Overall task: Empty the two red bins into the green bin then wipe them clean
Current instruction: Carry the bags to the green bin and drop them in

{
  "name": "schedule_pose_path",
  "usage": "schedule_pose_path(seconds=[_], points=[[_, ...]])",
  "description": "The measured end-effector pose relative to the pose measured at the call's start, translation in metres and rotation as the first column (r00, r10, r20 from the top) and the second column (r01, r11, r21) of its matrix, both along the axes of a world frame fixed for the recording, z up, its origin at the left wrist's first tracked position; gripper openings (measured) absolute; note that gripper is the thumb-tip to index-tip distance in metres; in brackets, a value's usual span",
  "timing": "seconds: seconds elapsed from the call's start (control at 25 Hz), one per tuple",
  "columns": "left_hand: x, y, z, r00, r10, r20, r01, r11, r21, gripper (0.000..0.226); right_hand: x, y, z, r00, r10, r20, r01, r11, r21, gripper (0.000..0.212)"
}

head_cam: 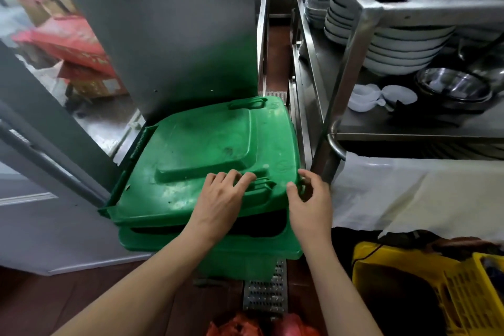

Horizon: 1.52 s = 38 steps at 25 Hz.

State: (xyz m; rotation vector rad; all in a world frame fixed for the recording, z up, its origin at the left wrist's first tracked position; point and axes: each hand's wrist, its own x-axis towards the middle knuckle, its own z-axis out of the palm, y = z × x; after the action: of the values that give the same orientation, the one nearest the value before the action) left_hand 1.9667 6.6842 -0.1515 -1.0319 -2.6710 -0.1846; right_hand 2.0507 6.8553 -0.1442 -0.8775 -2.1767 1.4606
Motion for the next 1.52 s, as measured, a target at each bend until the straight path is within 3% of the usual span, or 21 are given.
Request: schedule_pose_path(seconds=[0.24, 0.48, 0.6, 0.8, 1.0, 1.16, 1.36, 1.52], points=[[0.006, -0.025, 0.032, 1.000, 0.014, 0.020, -0.015, 0.997, 0.078, 0.054, -0.013, -0.025, 0.039, 0.992, -0.122, 0.036, 0.126, 0.983, -0.133, 0.052], [0.014, -0.052, 0.056, 0.997, 0.028, 0.073, -0.036, 0.993, 0.110, 0.045, -0.013, -0.050, 0.078, 0.988, -0.134, -0.074, 0.122, 0.981, -0.153, 0.049], [0.026, -0.064, 0.068, 0.996, 0.019, 0.082, -0.032, 0.986, 0.164, 0.051, -0.014, -0.065, 0.090, 0.986, -0.118, -0.114, 0.097, 0.981, -0.170, 0.049], [0.040, -0.084, 0.097, 0.995, -0.093, -0.024, 0.096, 0.978, 0.185, 0.082, -0.025, -0.086, 0.120, 0.968, -0.121, -0.221, 0.055, 0.958, -0.282, 0.030], [0.037, -0.107, 0.126, 0.995, -0.061, -0.073, 0.073, 0.981, 0.177, 0.081, -0.034, -0.113, 0.155, 0.946, -0.121, -0.300, -0.014, 0.911, -0.413, 0.013], [0.036, -0.133, 0.151, 0.992, 0.000, -0.130, 0.025, 0.980, 0.196, 0.077, -0.040, -0.140, 0.183, 0.929, -0.070, -0.363, -0.114, 0.879, -0.463, 0.019], [0.030, -0.171, 0.179, 0.978, 0.137, -0.158, -0.102, 0.972, 0.210, 0.072, -0.051, -0.182, 0.214, 0.887, 0.123, -0.444, -0.313, 0.869, -0.384, 0.023], [0.021, -0.210, 0.197, 0.971, 0.217, -0.097, -0.185, 0.947, 0.261, 0.071, -0.068, -0.216, 0.235, 0.823, 0.326, -0.464, -0.494, 0.815, -0.303, 0.025]])
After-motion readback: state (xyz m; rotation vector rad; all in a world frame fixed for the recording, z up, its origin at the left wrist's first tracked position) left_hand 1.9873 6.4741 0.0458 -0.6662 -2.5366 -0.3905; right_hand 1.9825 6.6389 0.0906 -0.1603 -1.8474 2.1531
